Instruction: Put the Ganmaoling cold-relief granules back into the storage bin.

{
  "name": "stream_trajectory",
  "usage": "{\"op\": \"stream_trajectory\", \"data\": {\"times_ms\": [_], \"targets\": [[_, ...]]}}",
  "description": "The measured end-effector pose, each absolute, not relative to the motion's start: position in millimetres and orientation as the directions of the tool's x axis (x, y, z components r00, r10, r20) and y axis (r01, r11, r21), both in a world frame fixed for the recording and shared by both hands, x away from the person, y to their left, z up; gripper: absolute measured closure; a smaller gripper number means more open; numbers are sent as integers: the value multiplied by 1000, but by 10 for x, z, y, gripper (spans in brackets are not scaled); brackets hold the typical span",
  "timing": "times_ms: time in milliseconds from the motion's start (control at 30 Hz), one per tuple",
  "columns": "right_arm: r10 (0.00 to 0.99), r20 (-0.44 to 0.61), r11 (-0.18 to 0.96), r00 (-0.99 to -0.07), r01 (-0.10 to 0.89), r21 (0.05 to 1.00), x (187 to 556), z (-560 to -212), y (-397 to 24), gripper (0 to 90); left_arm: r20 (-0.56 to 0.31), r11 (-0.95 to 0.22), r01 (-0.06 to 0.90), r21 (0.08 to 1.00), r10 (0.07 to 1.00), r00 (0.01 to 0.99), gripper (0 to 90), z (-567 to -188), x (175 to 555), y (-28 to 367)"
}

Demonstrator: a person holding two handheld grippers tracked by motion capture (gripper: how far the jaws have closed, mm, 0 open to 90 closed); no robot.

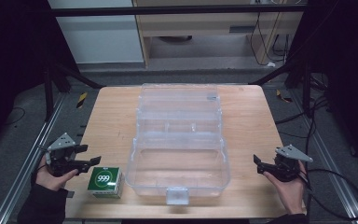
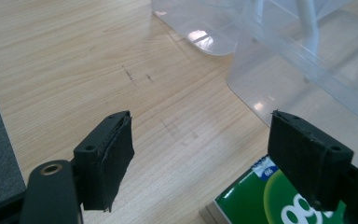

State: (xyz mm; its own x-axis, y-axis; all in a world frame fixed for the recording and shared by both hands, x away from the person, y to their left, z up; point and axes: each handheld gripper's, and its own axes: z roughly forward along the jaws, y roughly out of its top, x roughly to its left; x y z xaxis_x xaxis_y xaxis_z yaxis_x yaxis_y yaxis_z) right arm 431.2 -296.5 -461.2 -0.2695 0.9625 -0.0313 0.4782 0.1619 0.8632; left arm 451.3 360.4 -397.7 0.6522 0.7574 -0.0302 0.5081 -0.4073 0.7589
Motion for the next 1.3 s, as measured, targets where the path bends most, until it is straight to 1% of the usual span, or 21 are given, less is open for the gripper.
{"op": "stream_trajectory", "data": {"times_ms": [100,200,533,667,900,1100,1233,1300], "targets": [[962,-33,164,-270,480,862,4311,-4613,-2961,80,-29,-421,501,757,743,669,206,-3938,4506,3602],[962,-41,172,-271,480,860,4313,-4618,-2958,76,-33,-454,486,746,705,709,197,-3871,4501,3582],[960,-52,184,-276,479,858,4313,-4624,-2960,67,23,-593,435,678,608,794,183,-3759,4482,3498],[960,-51,184,-276,483,856,4311,-4628,-2960,64,34,-627,403,667,566,824,171,-3735,4465,3475],[960,-55,188,-275,486,853,4313,-4639,-2975,61,70,-703,346,622,489,869,147,-3727,4430,3407],[959,-51,188,-279,492,850,4317,-4649,-2968,59,79,-737,314,598,444,892,132,-3729,4417,3376],[957,-52,195,-286,497,845,4321,-4661,-2965,56,87,-778,285,560,397,914,116,-3750,4410,3334],[956,-51,196,-287,501,843,4323,-4667,-2962,55,89,-784,281,553,390,916,110,-3756,4408,3324]]}}
